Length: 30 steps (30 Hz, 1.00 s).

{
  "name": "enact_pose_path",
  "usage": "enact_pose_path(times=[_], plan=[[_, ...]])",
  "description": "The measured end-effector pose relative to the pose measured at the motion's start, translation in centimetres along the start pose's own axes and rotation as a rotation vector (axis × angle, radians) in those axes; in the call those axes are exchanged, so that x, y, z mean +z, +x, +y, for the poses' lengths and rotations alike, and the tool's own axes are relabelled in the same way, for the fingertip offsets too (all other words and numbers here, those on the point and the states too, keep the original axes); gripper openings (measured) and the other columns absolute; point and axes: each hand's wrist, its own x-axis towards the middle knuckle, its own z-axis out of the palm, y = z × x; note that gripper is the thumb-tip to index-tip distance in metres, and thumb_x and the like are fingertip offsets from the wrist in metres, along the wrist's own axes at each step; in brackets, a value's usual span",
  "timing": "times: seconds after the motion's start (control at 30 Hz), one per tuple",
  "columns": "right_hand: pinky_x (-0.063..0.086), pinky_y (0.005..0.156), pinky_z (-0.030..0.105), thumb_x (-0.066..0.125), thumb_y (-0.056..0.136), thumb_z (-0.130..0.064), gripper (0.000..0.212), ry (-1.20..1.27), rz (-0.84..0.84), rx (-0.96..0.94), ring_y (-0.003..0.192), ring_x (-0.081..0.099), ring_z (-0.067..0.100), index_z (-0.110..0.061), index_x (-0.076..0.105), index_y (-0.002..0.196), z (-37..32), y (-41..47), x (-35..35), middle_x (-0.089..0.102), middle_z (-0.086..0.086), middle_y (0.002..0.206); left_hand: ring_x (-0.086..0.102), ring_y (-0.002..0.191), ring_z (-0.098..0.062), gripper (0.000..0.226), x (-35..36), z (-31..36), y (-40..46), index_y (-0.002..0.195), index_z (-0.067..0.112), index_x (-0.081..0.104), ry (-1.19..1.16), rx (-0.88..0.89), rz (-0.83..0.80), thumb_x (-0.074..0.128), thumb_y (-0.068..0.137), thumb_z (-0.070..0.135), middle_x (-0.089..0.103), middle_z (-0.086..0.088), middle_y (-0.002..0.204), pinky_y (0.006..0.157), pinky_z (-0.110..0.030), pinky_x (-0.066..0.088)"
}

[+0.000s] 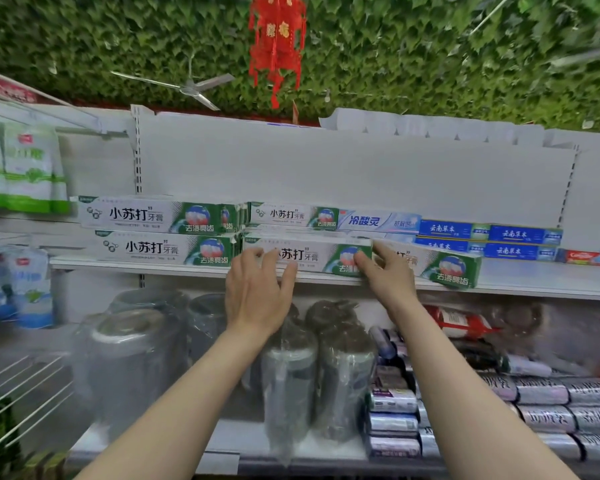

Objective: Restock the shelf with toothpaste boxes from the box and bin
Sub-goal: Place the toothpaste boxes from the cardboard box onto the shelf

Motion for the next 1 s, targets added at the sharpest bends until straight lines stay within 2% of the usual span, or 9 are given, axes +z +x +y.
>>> enact_pose_path(times=[0.1,0.2,0.3,0.4,0.47,0.53,0.67,0.83,1.0], plan=[[0.035,0.109,0.036,0.069,0.092,-0.045,0.065,-0.201,0.133,-0.103,0.139,0.042,0.022,-0.021,0.047,0.149,0.8,-0.1,0.5,0.052,-0.001,0.148,0.042,0.127,-0.026,0.064,0.7,0.0,-0.1,0.132,0.02,0.061,-0.003,0.006,-0.02,0.025,0.098,0.06,0.051,-0.009,0.136,0.105,-0.042,0.037],[0.035,0.094,0.031,0.063,0.095,-0.043,0.049,-0.152,0.412,-0.165,0.12,0.049,0.022,-0.023,0.053,0.139,1.5,-1.0,1.1,0.063,-0.003,0.118,0.046,0.124,-0.026,0.069,1.2,0.2,-0.1,0.128,0.021,0.065,-0.022,0.029,0.014,0.019,0.095,0.061,0.055,-0.009,0.131,0.105,-0.044,0.038],[0.035,0.09,0.036,0.048,0.102,-0.038,0.036,-0.052,0.429,-0.167,0.107,0.047,0.015,-0.026,0.052,0.136,1.9,-2.6,2.1,0.058,-0.013,0.097,0.047,0.124,-0.025,0.07,1.7,0.5,0.0,0.128,0.021,0.066,-0.034,0.041,0.015,0.018,0.096,0.061,0.056,-0.008,0.13,0.107,-0.044,0.036],[0.032,0.106,0.043,0.035,0.1,-0.044,0.051,-0.09,0.332,-0.145,0.115,0.048,0.015,-0.024,0.046,0.145,2.5,-3.0,2.8,0.058,-0.011,0.111,0.045,0.126,-0.025,0.072,2.4,0.5,0.3,0.129,0.022,0.065,-0.04,0.025,-0.012,0.015,0.096,0.062,0.054,-0.008,0.133,0.109,-0.044,0.034],[0.023,0.115,0.041,0.031,0.104,-0.042,0.051,-0.153,0.283,-0.15,0.131,0.043,0.019,-0.021,0.04,0.151,2.8,-2.5,3.0,0.058,-0.002,0.132,0.043,0.128,-0.025,0.074,2.8,0.4,0.6,0.132,0.023,0.063,-0.023,0.006,-0.03,0.013,0.095,0.063,0.052,-0.008,0.136,0.112,-0.043,0.032],[0.009,0.123,0.038,0.025,0.109,-0.041,0.052,-0.234,0.222,-0.138,0.144,0.032,0.017,-0.02,0.032,0.156,2.9,-1.6,3.2,0.045,0.0,0.153,0.043,0.13,-0.026,0.077,3.2,0.2,0.9,0.135,0.023,0.061,0.006,0.0,-0.042,0.01,0.095,0.064,0.052,-0.009,0.138,0.114,-0.044,0.03],[-0.004,0.126,0.039,0.012,0.107,-0.047,0.059,-0.317,0.151,-0.099,0.151,0.022,0.012,-0.021,0.021,0.16,3.1,-0.3,3.5,0.03,-0.001,0.163,0.043,0.132,-0.027,0.076,3.8,0.3,1.3,0.138,0.022,0.058,0.054,-0.003,-0.059,0.01,0.096,0.062,0.051,-0.01,0.14,0.118,-0.048,0.024],[-0.003,0.126,0.039,0.005,0.102,-0.054,0.068,-0.328,0.142,-0.103,0.151,0.02,0.011,-0.021,0.022,0.159,3.4,-0.3,3.4,0.026,-0.003,0.164,0.041,0.132,-0.028,0.067,4.0,1.2,1.3,0.136,0.02,0.059,0.027,-0.036,-0.051,0.017,0.1,0.058,0.051,-0.012,0.138,0.117,-0.047,0.025],[0.015,0.121,0.037,0.026,0.108,-0.048,0.054,-0.048,0.131,-0.11,0.148,0.023,0.013,-0.028,0.026,0.158,2.0,-1.5,1.4,0.031,-0.012,0.16,0.043,0.125,-0.023,0.064,4.6,4.0,1.3,0.134,0.017,0.059,-0.228,0.005,-0.081,0.022,0.1,0.056,0.05,-0.007,0.134,0.108,-0.04,0.036]])
